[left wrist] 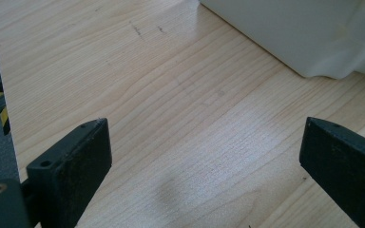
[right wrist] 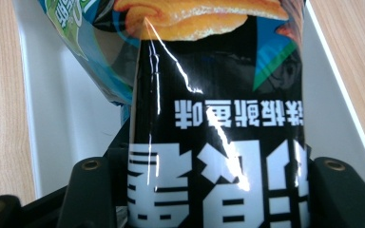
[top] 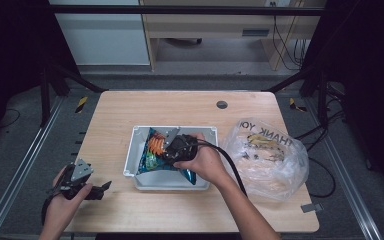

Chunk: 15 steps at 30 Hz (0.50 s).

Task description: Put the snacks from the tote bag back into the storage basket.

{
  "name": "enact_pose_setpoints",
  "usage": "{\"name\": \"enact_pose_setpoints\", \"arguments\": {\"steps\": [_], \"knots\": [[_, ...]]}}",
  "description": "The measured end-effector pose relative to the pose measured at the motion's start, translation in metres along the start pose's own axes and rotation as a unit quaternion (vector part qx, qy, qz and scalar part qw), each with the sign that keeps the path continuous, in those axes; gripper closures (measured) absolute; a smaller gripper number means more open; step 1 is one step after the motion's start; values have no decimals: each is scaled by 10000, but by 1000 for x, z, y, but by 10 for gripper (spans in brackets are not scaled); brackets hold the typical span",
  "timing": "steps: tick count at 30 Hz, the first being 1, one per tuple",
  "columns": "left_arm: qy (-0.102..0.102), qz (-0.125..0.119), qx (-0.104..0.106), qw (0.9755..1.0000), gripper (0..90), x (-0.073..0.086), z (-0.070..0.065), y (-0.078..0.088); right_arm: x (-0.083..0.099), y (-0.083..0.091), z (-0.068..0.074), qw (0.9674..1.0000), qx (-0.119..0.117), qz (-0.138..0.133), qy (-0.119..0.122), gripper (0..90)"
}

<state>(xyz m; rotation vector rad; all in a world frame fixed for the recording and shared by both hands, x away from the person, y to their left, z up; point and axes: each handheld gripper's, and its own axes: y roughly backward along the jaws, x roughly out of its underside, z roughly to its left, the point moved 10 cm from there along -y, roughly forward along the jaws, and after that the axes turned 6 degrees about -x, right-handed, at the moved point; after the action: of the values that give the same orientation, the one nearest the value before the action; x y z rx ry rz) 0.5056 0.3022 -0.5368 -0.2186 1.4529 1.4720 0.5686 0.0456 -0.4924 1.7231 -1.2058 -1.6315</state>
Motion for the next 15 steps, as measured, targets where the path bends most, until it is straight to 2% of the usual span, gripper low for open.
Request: {"name": "enact_pose_setpoints", "arguments": {"steps": [2, 15], "knots": [[-5, 5, 4, 10000, 30, 0, 0, 0, 0, -1, 0, 10000, -4, 29, 48, 422], [-21, 28, 22, 10000, 30, 1, 0, 0, 5, -8, -3, 9999, -59, 94, -40, 421]]}}
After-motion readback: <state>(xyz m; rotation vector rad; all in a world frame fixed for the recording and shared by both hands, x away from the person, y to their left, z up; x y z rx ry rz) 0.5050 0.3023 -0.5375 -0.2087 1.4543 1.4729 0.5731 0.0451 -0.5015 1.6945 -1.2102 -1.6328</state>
